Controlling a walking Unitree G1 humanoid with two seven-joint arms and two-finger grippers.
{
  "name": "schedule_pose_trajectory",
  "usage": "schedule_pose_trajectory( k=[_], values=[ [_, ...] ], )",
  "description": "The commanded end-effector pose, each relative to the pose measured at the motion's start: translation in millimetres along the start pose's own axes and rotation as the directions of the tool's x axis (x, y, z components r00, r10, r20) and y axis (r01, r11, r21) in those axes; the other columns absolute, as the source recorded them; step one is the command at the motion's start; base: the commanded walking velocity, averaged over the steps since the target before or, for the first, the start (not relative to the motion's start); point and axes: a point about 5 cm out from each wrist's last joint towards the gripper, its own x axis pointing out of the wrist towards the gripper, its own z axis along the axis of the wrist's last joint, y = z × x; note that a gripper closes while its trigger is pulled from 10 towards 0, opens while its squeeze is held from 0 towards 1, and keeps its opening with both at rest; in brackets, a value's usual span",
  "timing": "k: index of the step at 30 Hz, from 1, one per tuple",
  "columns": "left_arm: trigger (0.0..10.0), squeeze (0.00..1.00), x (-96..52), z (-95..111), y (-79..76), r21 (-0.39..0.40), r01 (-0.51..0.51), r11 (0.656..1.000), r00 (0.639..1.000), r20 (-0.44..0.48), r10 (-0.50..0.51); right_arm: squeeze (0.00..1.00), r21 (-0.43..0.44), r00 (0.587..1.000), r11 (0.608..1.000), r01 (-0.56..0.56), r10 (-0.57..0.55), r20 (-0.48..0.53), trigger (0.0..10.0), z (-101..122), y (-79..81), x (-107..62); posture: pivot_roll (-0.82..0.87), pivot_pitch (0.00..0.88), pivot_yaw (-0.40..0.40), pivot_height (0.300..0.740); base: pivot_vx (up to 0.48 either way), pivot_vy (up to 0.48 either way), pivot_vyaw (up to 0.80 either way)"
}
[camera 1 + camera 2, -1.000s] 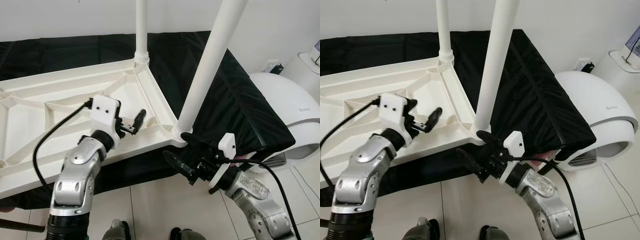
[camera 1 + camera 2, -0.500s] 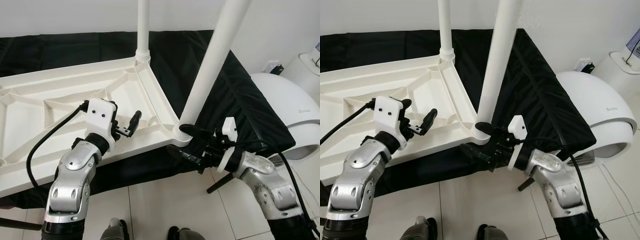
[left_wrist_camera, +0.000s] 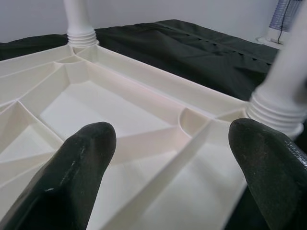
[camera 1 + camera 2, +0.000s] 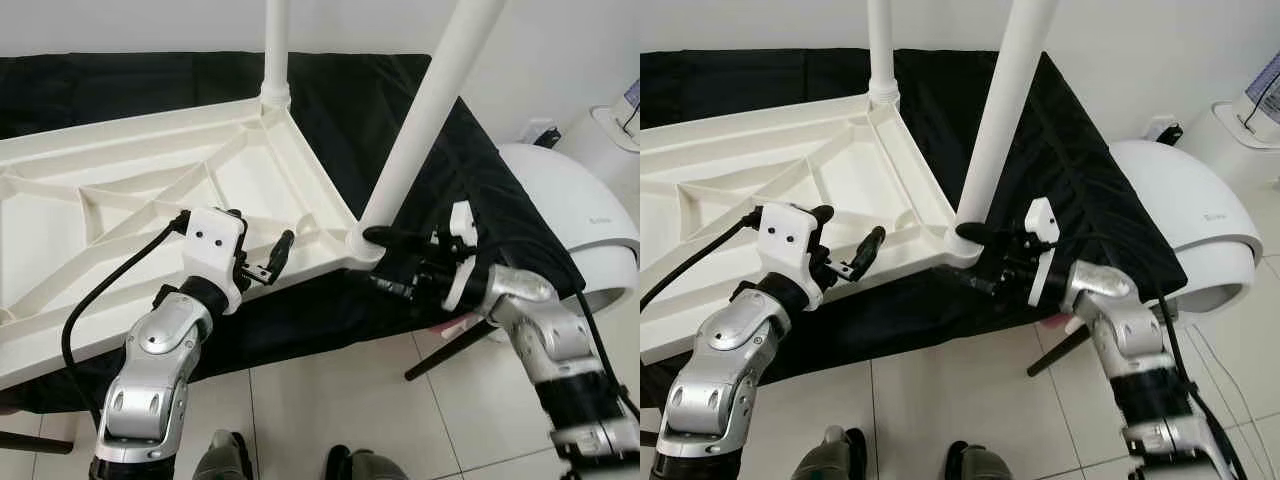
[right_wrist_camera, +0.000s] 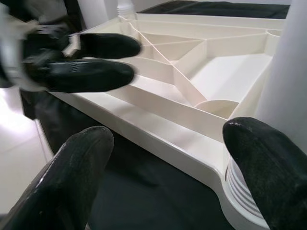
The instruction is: Building children table
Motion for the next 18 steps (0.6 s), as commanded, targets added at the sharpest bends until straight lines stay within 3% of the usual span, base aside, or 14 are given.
schedule_pose_trajectory(
  k=[1,4,13,14,16,18],
  values=[
    [10.0,0.00,-2.0,2,-2.4,0.001,-0.042,0.999,0.999,0.000,0.042,0.00,-0.003,0.998,1.000,0.031,-0.032,-0.051,10.0,-7,-10.1,-8.1,0.06,0.208,-0.106,0.740,0.000,0.000,0.00],
    [10.0,0.00,-3.8,2,-4.1,-0.010,-0.035,0.999,0.999,-0.002,0.035,0.00,-0.035,0.996,0.998,0.057,-0.059,-0.064,10.0,-3,-23.7,-5.3,0.06,0.221,-0.107,0.740,0.000,0.000,0.00],
    [10.0,0.00,-5.0,3,-5.9,-0.017,-0.021,1.000,1.000,-0.003,0.021,0.00,-0.076,0.992,0.992,0.102,-0.107,-0.063,10.0,1,-38.9,-3.2,0.06,0.231,-0.095,0.740,0.000,0.000,0.00],
    [10.0,0.00,-4.3,4,-6.0,-0.013,-0.013,1.000,1.000,-0.008,0.013,0.00,-0.094,0.988,0.986,0.139,-0.145,-0.054,10.0,4,-46.7,-3.1,0.06,0.273,-0.089,0.740,0.000,0.000,0.00],
    [10.0,0.00,-3.6,5,-6.3,-0.019,0.003,1.000,1.000,-0.013,-0.003,0.00,-0.121,0.972,0.967,0.226,-0.232,-0.032,10.0,11,-60.1,-4.5,0.06,0.257,-0.082,0.740,0.000,0.000,0.00],
    [10.0,0.00,-3.6,5,-6.3,-0.019,0.003,1.000,1.000,-0.013,-0.003,0.00,-0.121,0.972,0.967,0.226,-0.232,-0.032,10.0,11,-60.1,-4.5,0.06,0.257,-0.082,0.740,0.000,0.000,0.00]
  ],
)
